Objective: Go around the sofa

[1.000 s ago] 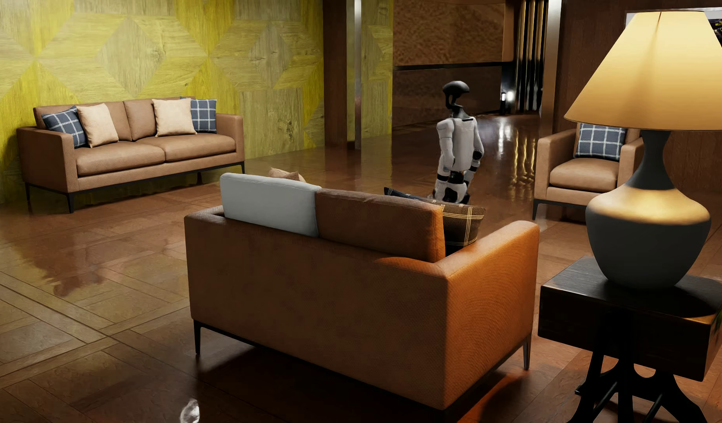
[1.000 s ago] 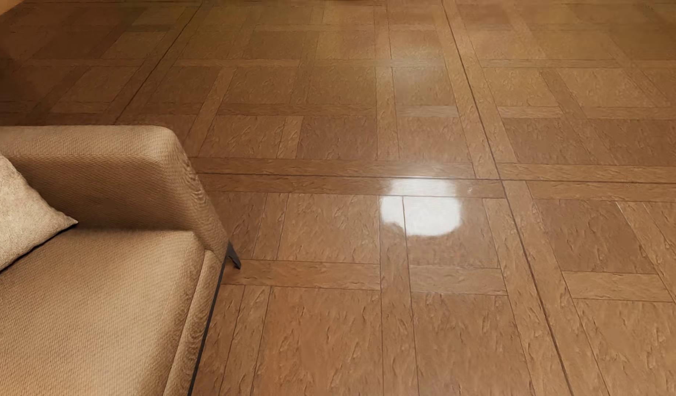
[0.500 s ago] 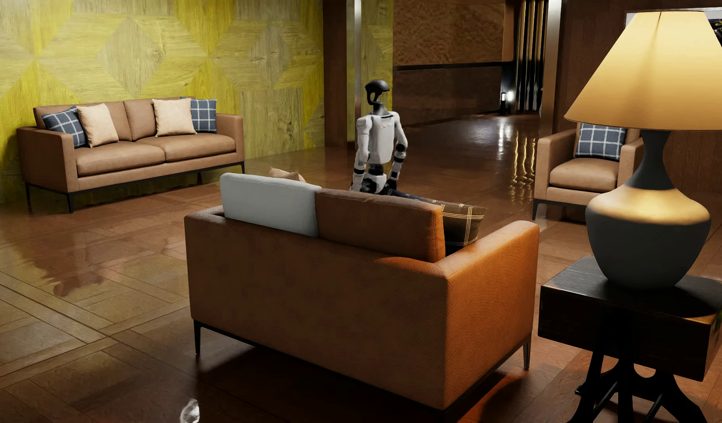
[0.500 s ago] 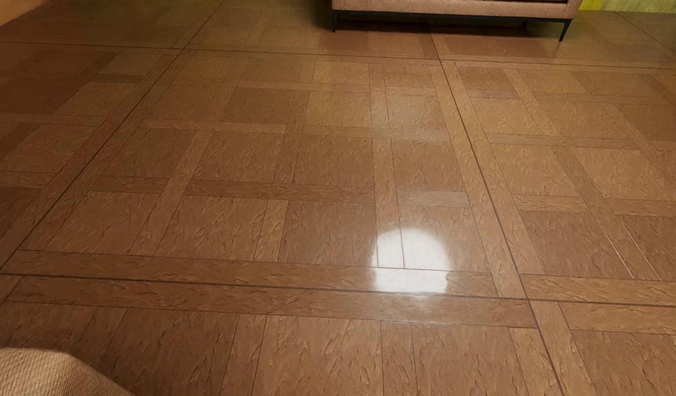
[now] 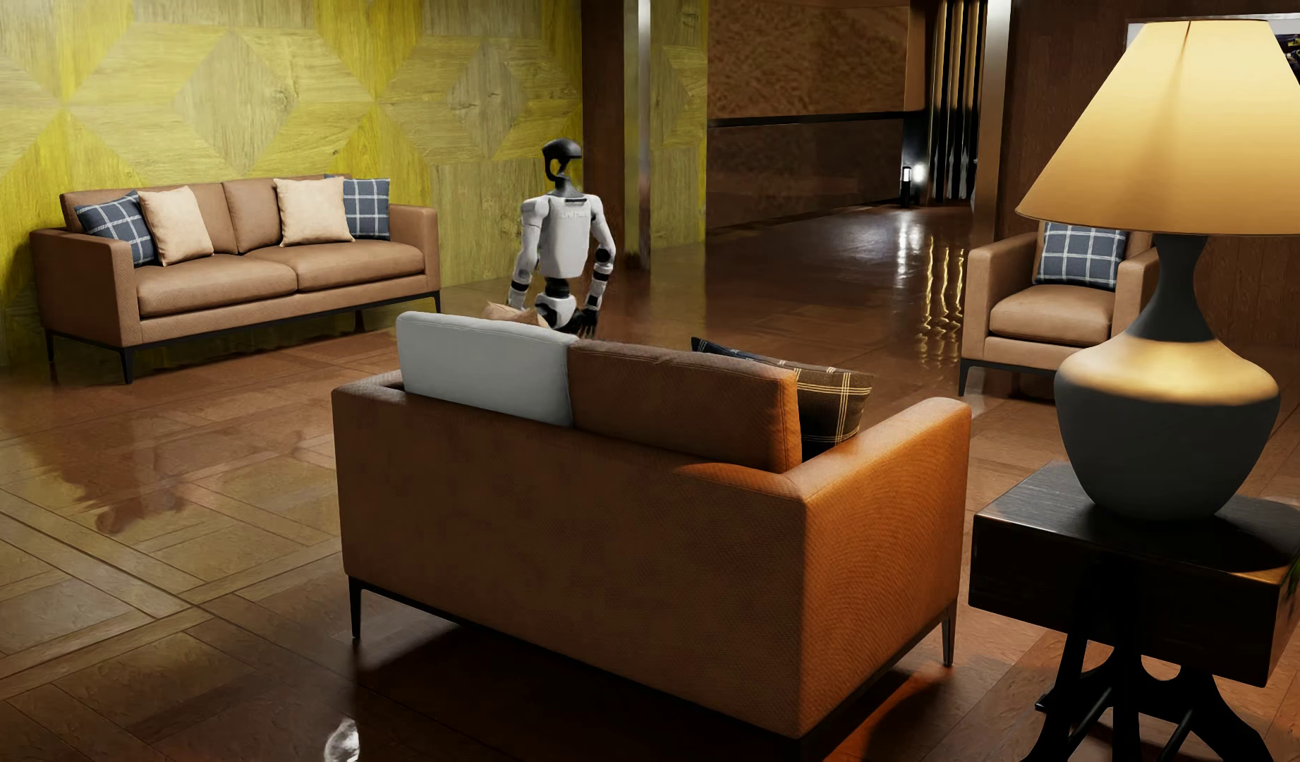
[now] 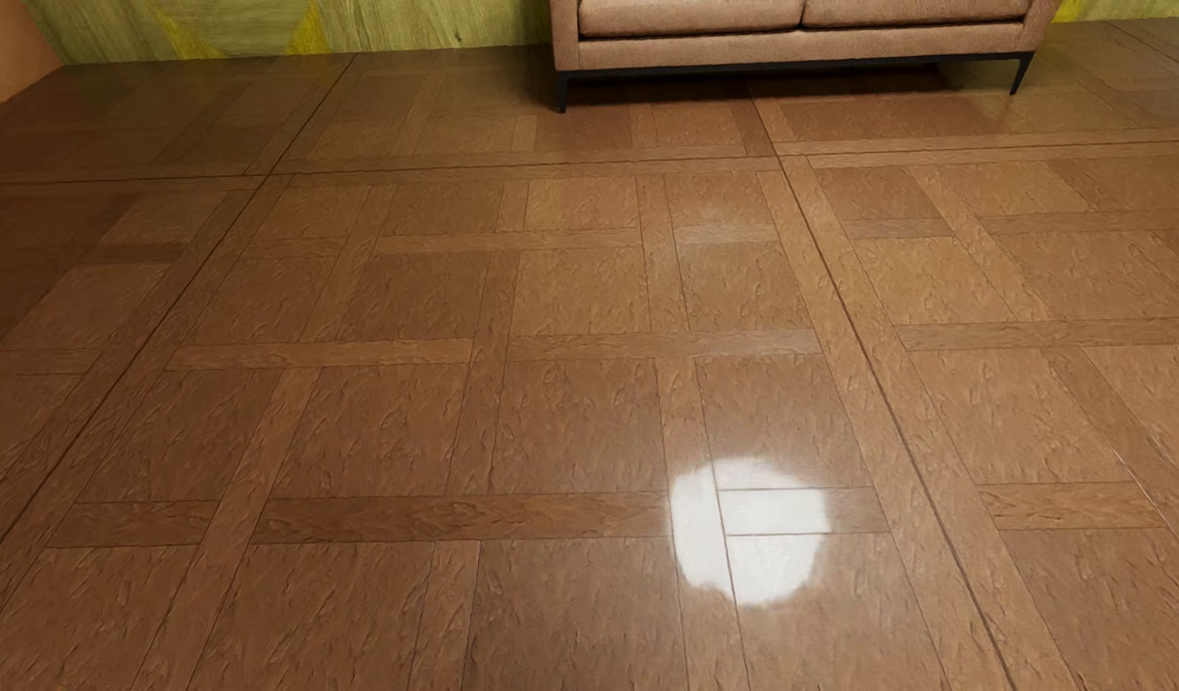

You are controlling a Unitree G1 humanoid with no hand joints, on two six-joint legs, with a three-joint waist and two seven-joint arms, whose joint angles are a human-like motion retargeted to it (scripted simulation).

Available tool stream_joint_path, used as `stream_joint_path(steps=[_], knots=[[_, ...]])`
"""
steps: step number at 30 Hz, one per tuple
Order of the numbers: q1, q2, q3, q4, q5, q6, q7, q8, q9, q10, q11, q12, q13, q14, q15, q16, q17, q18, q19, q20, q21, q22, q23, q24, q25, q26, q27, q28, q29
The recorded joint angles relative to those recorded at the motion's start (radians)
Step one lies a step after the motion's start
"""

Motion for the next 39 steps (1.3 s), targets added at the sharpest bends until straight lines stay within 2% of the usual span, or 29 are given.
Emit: stream_joint_path(steps=[1, 2, 3, 4, 5, 6, 7, 8, 9, 10, 11, 12, 13, 15, 16, 18, 19, 20, 21, 22, 24, 25, 29, 31, 33, 34, 36, 37, 39], knots=[[-0.051, 0.084, 0.05, -0.014, -0.022, -0.011, 0.0, 0.0, 0.009, -0.205, -0.036, 0.006, -0.019, 0.087, -0.014, -0.016, -0.014, 0.0, 0.0, -0.052, 0.002, 0.09, -0.038, 0.0, 0.0, 0.0, 0.0, 0.0, 0.0], [-0.109, 0.142, 0.096, -0.013, -0.021, -0.018, 0.0, 0.0, -0.005, -0.44, -0.078, 0.037, -0.03, 0.131, -0.032, -0.026, -0.016, 0.0, 0.0, -0.013, -0.023, 0.116, -0.083, 0.0, 0.0, 0.0, 0.0, 0.0, 0.0], [-0.121, 0.225, 0.125, -0.024, -0.024, -0.02, 0.0, 0.0, -0.014, -0.683, -0.118, 0.06, -0.037, 0.028, -0.064, -0.025, -0.024, 0.0, 0.0, -0.008, -0.041, 0.143, -0.121, 0.0, 0.0, 0.0, 0.0, 0.0, 0.0], [-0.119, 0.286, 0.139, -0.033, -0.005, -0.008, 0.0, 0.0, -0.032, -0.812, -0.148, 0.077, -0.049, -0.324, -0.107, -0.019, -0.036, 0.0, 0.0, -0.038, -0.075, 0.147, -0.157, 0.0, 0.0, 0.0, 0.0, 0.0, 0.0], [-0.14, 0.32, 0.149, -0.025, 0.001, -0.002, 0.0, 0.0, -0.057, -1.168, -0.149, 0.1, -0.054, -0.041, -0.164, -0.009, -0.051, 0.0, 0.0, -0.06, -0.105, 0.147, -0.183, 0.0, 0.0, 0.0, 0.0, 0.0, 0.0], [-0.16, 0.35, 0.162, -0.025, 0.016, 0.006, 0.0, 0.0, -0.065, -1.197, -0.145, 0.12, -0.059, -0.002, -0.201, -0.003, -0.057, 0.0, 0.0, -0.082, -0.132, 0.157, -0.183, 0.0, 0.0, 0.0, 0.0, 0.0, 0.0], [-0.193, 0.38, 0.178, -0.041, 0.011, -0.007, 0.0, 0.0, -0.056, -0.837, -0.115, 0.13, -0.051, -0.348, -0.206, 0.0, -0.051, 0.0, 0.0, -0.098, -0.167, 0.171, -0.174, 0.0, 0.0, 0.0, 0.0, 0.0, 0.0], [-0.197, 0.396, 0.183, -0.076, 0.0, -0.023, 0.0, 0.0, -0.056, -0.803, -0.049, 0.14, -0.036, -0.232, -0.164, 0.004, -0.042, 0.0, 0.0, -0.1, -0.2, 0.18, -0.147, 0.0, 0.0, 0.0, 0.0, 0.0, 0.0], [-0.196, 0.343, 0.177, -0.13, -0.053, -0.066, 0.0, 0.0, -0.061, -0.8, 0.121, 0.15, -0.022, -0.062, -0.022, 0.007, -0.023, 0.0, 0.0, -0.086, -0.211, 0.192, -0.115, 0.0, 0.0, 0.0, 0.0, 0.0, 0.0], [-0.175, 0.287, 0.158, -0.171, -0.095, -0.086, 0.0, 0.0, -0.04, -0.729, 0.351, 0.155, 0.001, 0.052, 0.165, 0.012, -0.008, 0.0, 0.0, -0.094, -0.201, 0.21, -0.069, 0.0, 0.0, 0.0, 0.0, 0.0, 0.0], [-0.141, 0.172, 0.138, -0.204, -0.124, -0.092, 0.0, 0.0, -0.028, -0.696, 0.577, 0.147, 0.018, 0.074, 0.151, 0.016, -0.003, 0.0, 0.0, -0.078, -0.195, 0.203, -0.046, 0.0, 0.0, 0.0, 0.0, 0.0, 0.0], [-0.059, 0.066, 0.137, -0.219, -0.14, -0.091, 0.0, 0.0, 0.004, -0.709, 0.685, 0.139, 0.026, 0.06, 0.038, 0.023, -0.001, 0.0, 0.0, -0.049, -0.173, 0.176, -0.027, 0.0, 0.0, 0.0, 0.0, 0.0, 0.0], [0.005, -0.032, 0.089, -0.211, -0.13, -0.063, 0.0, 0.0, 0.008, -0.73, 0.648, 0.12, 0.03, 0.007, -0.005, 0.02, -0.001, 0.0, 0.0, -0.023, -0.149, 0.159, 0.002, 0.0, 0.0, 0.0, 0.0, 0.0, 0.0], [0.127, -0.132, -0.025, -0.205, -0.118, -0.005, 0.0, 0.0, 0.014, -0.754, 0.314, 0.079, 0.064, -0.12, -0.036, 0.036, -0.021, 0.0, 0.0, -0.012, -0.137, 0.074, 0.009, 0.0, 0.0, 0.0, 0.0, 0.0, 0.0], [0.181, -0.156, -0.05, -0.2, -0.123, 0.018, 0.0, 0.0, 0.004, -0.78, 0.098, 0.057, 0.095, -0.185, 0.009, 0.035, -0.028, 0.0, 0.0, 0.017, -0.157, 0.049, 0.005, 0.0, 0.0, 0.0, 0.0, 0.0, 0.0], [0.236, -0.217, -0.077, -0.185, -0.145, 0.046, 0.0, 0.0, -0.031, -0.775, -0.142, 0.021, 0.142, -0.313, 0.529, 0.056, -0.027, 0.0, 0.0, 0.086, -0.157, -0.017, 0.012, 0.0, 0.0, 0.0, 0.0, 0.0, 0.0], [0.285, -0.234, -0.097, -0.184, -0.172, 0.041, 0.0, 0.0, -0.036, -0.757, -0.11, 0.009, 0.168, -0.383, 0.601, 0.073, -0.025, 0.0, 0.0, 0.108, -0.149, -0.045, 0.014, 0.0, 0.0, 0.0, 0.0, 0.0, 0.0], [0.344, -0.207, -0.12, -0.184, -0.182, 0.041, 0.0, 0.0, -0.022, -0.717, -0.02, 0.003, 0.191, -0.418, 0.478, 0.083, -0.025, 0.0, 0.0, 0.116, -0.16, -0.067, 0.01, 0.0, 0.0, 0.0, 0.0, 0.0, 0.0], [0.325, -0.188, -0.145, -0.166, -0.156, 0.061, 0.0, 0.0, -0.022, -0.634, 0.016, -0.003, 0.177, -0.373, 0.324, 0.077, -0.028, 0.0, 0.0, 0.133, -0.132, -0.073, 0.032, 0.0, 0.0, 0.0, 0.0, 0.0, 0.0], [0.274, -0.157, -0.17, -0.148, -0.16, 0.082, 0.0, 0.0, -0.016, -0.521, 0.055, -0.015, 0.152, -0.248, 0.217, 0.041, -0.029, 0.0, 0.0, 0.172, -0.12, -0.049, 0.056, 0.0, 0.0, 0.0, 0.0, 0.0, 0.0], [0.166, -0.075, -0.136, -0.109, -0.194, 0.117, 0.0, 0.0, 0.006, -0.421, 0.037, -0.047, 0.086, 0.018, 0.121, 0.005, -0.064, 0.0, 0.0, 0.083, -0.118, -0.04, 0.081, 0.0, 0.0, 0.0, 0.0, 0.0, 0.0], [0.092, -0.036, -0.102, -0.089, -0.223, 0.121, 0.0, 0.0, 0.003, -0.4, 0.018, -0.032, 0.076, 0.05, 0.094, -0.002, -0.07, 0.0, 0.0, 0.069, -0.158, -0.062, 0.062, 0.0, 0.0, 0.0, 0.0, 0.0, 0.0], [-0.149, 0.159, 0.015, 0.002, -0.279, 0.085, 0.0, 0.0, -0.017, -0.519, -0.026, 0.059, 0.072, -0.02, -0.033, -0.018, -0.07, 0.0, 0.0, -0.03, -0.182, 0.02, -0.061, 0.0, 0.0, 0.0, 0.0, 0.0, 0.0], [-0.243, 0.266, 0.071, 0.03, -0.258, 0.061, 0.0, 0.0, -0.03, -0.668, -0.065, 0.117, 0.057, -0.066, -0.077, -0.007, -0.06, 0.0, 0.0, -0.035, -0.174, 0.065, -0.115, 0.0, 0.0, 0.0, 0.0, 0.0, 0.0], [-0.318, 0.347, 0.13, 0.055, -0.218, 0.049, 0.0, 0.0, -0.038, -0.765, -0.095, 0.164, 0.022, -0.212, -0.128, 0.012, -0.067, 0.0, 0.0, -0.078, -0.175, 0.123, -0.153, 0.0, 0.0, 0.0, 0.0, 0.0, 0.0], [-0.349, 0.368, 0.176, 0.075, -0.216, 0.038, 0.0, 0.0, -0.031, -0.771, -0.087, 0.184, -0.01, -0.21, -0.152, 0.022, -0.074, 0.0, 0.0, -0.108, -0.147, 0.155, -0.168, 0.0, 0.0, 0.0, 0.0, 0.0, 0.0], [-0.443, 0.43, 0.253, 0.08, -0.243, -0.001, 0.0, 0.0, -0.005, -0.637, -0.067, 0.217, -0.055, 0.077, -0.122, 0.032, -0.088, 0.0, 0.0, -0.133, -0.139, 0.21, -0.185, 0.0, 0.0, 0.0, 0.0, 0.0, 0.0], [-0.462, 0.455, 0.27, 0.055, -0.257, -0.023, 0.0, 0.0, -0.001, -0.575, -0.053, 0.208, -0.051, 0.11, -0.048, 0.029, -0.088, 0.0, 0.0, -0.161, -0.162, 0.251, -0.183, 0.0, 0.0, 0.0, 0.0, 0.0, 0.0], [-0.399, 0.355, 0.27, -0.003, -0.273, -0.043, 0.0, 0.0, -0.032, -0.542, 0.111, 0.22, -0.017, -0.007, 0.156, 0.025, -0.082, 0.0, 0.0, -0.176, -0.163, 0.264, -0.141, 0.0, 0.0, 0.0, 0.0, 0.0, 0.0]])
